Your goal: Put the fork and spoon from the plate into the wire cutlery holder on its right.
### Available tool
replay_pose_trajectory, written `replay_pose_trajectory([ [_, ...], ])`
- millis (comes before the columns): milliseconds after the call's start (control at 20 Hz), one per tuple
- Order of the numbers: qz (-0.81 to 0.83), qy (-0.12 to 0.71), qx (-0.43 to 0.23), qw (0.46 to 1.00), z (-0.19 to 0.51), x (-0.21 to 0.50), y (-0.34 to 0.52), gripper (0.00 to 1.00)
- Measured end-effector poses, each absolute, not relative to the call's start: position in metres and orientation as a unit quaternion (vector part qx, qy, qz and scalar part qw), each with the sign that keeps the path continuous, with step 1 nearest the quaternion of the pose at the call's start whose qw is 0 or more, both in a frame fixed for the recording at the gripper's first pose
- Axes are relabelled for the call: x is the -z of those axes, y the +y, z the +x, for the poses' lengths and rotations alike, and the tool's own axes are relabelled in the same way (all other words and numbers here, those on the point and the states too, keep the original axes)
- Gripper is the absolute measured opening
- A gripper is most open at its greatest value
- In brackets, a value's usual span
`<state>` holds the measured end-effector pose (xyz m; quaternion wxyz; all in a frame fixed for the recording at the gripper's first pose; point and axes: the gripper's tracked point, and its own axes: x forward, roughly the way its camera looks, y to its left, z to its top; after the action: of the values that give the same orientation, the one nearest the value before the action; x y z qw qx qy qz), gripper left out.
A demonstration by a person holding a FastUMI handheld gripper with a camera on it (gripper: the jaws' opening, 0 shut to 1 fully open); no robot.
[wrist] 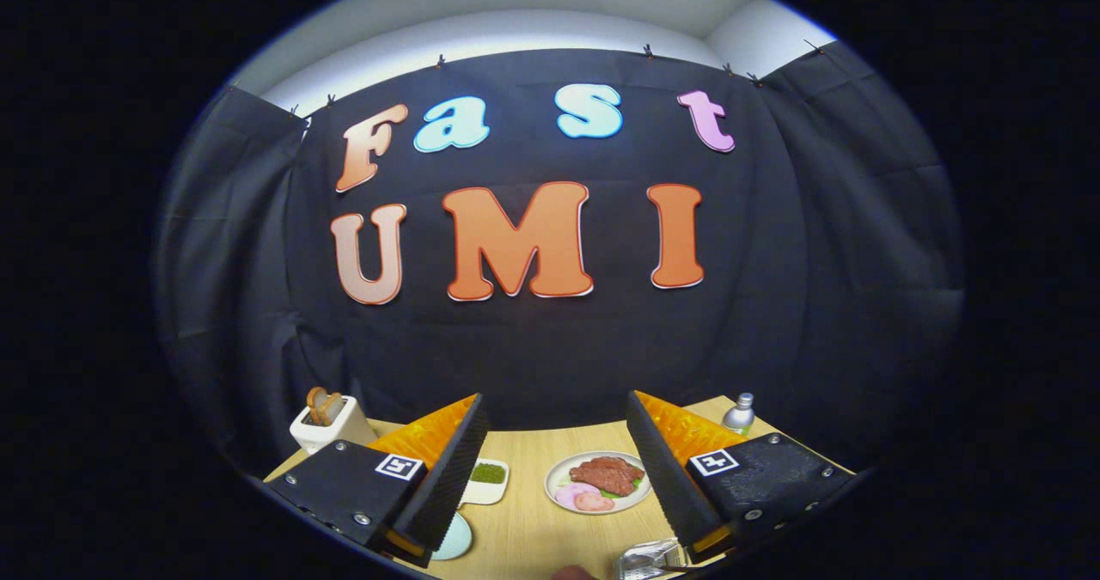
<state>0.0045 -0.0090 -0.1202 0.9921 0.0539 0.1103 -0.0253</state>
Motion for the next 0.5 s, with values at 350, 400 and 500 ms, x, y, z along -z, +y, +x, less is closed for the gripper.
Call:
replay_pose_trajectory([
  [350, 0.036, 0.116, -0.037, 0.992, 0.017, 0.129, 0.075, 0.97],
  [400, 0.035, 0.119, -0.047, 0.991, 0.019, 0.129, 0.089, 0.97],
  [500, 0.032, 0.122, -0.06, 0.99, 0.023, 0.131, 0.113, 0.97],
])
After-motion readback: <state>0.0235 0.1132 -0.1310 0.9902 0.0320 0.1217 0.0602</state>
